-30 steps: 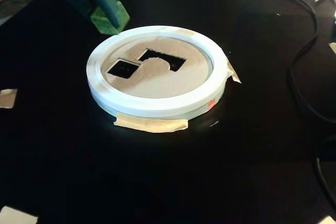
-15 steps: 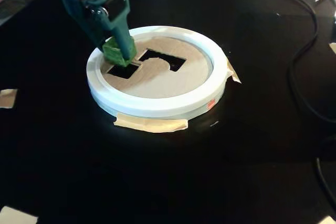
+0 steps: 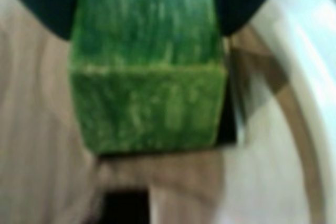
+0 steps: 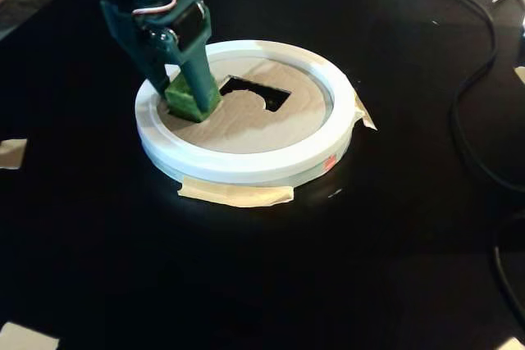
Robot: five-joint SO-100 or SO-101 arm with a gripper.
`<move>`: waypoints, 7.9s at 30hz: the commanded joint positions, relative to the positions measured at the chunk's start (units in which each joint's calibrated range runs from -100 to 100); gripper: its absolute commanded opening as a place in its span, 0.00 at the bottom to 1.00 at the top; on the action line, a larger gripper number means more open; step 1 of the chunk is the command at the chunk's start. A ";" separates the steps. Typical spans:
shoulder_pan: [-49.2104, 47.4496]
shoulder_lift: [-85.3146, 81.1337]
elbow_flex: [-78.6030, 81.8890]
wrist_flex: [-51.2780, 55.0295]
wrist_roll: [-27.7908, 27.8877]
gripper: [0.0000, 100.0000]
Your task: Pick up the square block and drop it in corresponding square shaped hole
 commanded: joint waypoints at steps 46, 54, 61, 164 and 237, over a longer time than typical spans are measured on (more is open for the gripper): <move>-9.25 -12.14 -9.04 11.17 0.54 0.81; -6.76 -12.59 -9.04 10.07 3.13 0.81; -5.13 -11.96 -8.22 7.46 3.27 0.81; 6.98 -0.85 16.46 -17.63 5.03 0.81; 40.68 -92.30 59.44 2.04 14.99 0.82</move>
